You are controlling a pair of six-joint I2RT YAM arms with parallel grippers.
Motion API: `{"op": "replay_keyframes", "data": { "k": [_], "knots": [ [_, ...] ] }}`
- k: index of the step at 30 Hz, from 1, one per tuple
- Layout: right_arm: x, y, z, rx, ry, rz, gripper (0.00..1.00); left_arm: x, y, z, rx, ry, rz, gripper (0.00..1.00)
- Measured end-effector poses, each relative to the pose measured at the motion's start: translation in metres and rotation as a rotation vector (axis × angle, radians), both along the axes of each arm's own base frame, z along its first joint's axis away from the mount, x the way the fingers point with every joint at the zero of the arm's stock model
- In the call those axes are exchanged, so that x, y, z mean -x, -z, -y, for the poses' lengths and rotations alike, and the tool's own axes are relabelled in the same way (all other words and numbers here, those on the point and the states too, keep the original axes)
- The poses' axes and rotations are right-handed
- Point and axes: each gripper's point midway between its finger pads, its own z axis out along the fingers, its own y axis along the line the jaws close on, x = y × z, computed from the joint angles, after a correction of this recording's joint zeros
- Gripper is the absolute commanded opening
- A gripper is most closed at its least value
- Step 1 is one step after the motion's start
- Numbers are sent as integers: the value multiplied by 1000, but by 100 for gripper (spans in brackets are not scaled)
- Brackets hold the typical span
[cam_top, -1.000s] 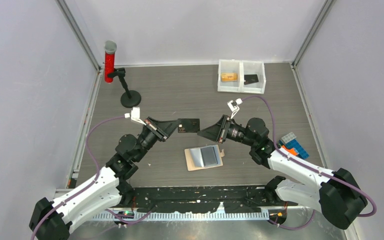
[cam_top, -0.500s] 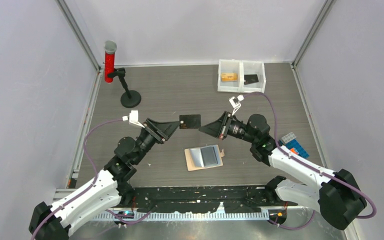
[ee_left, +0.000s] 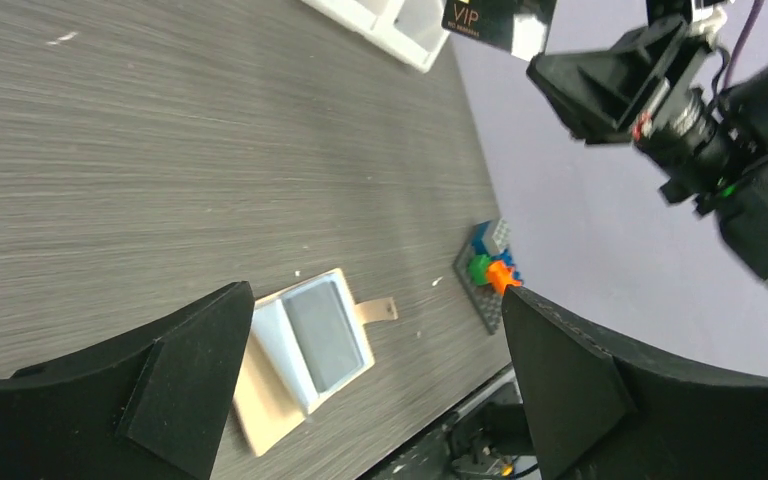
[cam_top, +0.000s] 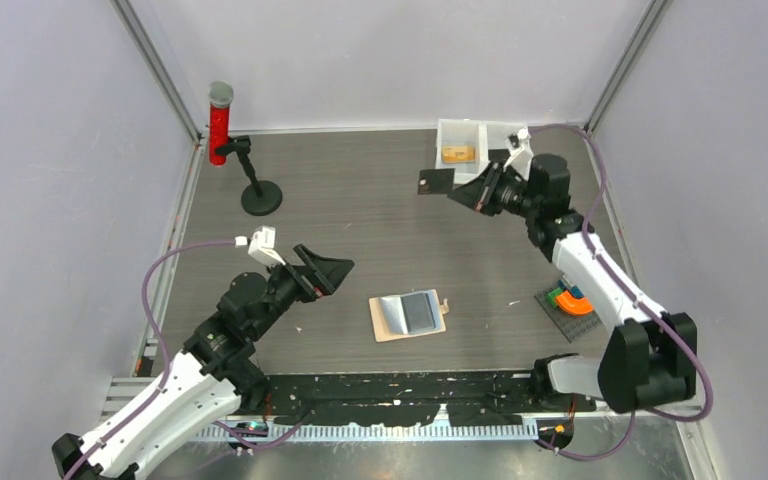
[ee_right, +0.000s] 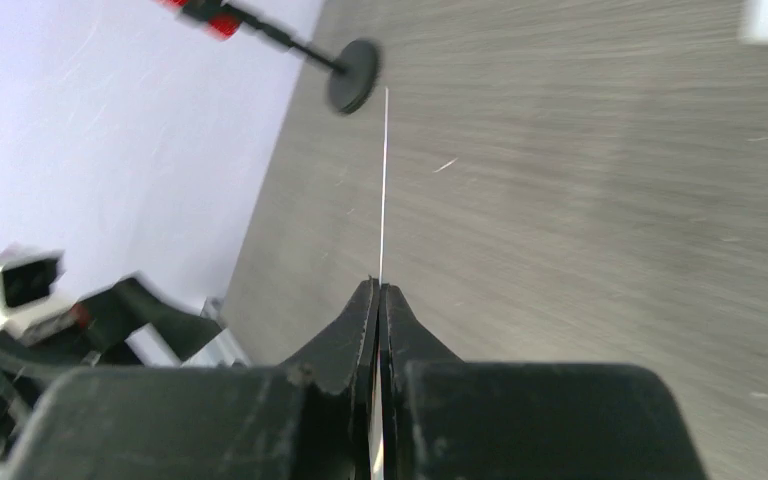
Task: Take the credit cards out of the card holder
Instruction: Place the credit card in the storage box.
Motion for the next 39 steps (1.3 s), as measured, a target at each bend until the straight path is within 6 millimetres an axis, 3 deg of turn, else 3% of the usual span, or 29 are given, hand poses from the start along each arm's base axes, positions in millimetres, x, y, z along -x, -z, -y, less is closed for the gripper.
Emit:
{"op": "replay_keyframes", "data": {
  "k": [9, 13, 16, 20, 28, 32, 39],
  "knots": [
    [-112, 24, 107, 204, 243, -168, 5, 14, -20, -23, -248, 23, 23, 99],
    [-153, 33, 150, 296, 337, -231, 5, 18, -16, -30, -357, 49, 14, 99],
    [-181, 34, 170, 362, 377, -252, 5, 21, -7, -33, -425, 70, -1, 99],
    [-209, 41, 184, 427, 399, -269, 5, 24, 6, -37, -502, 99, -21, 99],
    [-243, 93, 205, 496, 413, -368, 5, 24, 15, -45, -590, 111, -8, 99],
    [-246, 115, 208, 506, 402, -403, 5, 22, 14, -48, -604, 94, 5, 99],
    [-252, 136, 203, 489, 352, -412, 5, 20, 10, -53, -618, 72, 28, 99]
  ]
}}
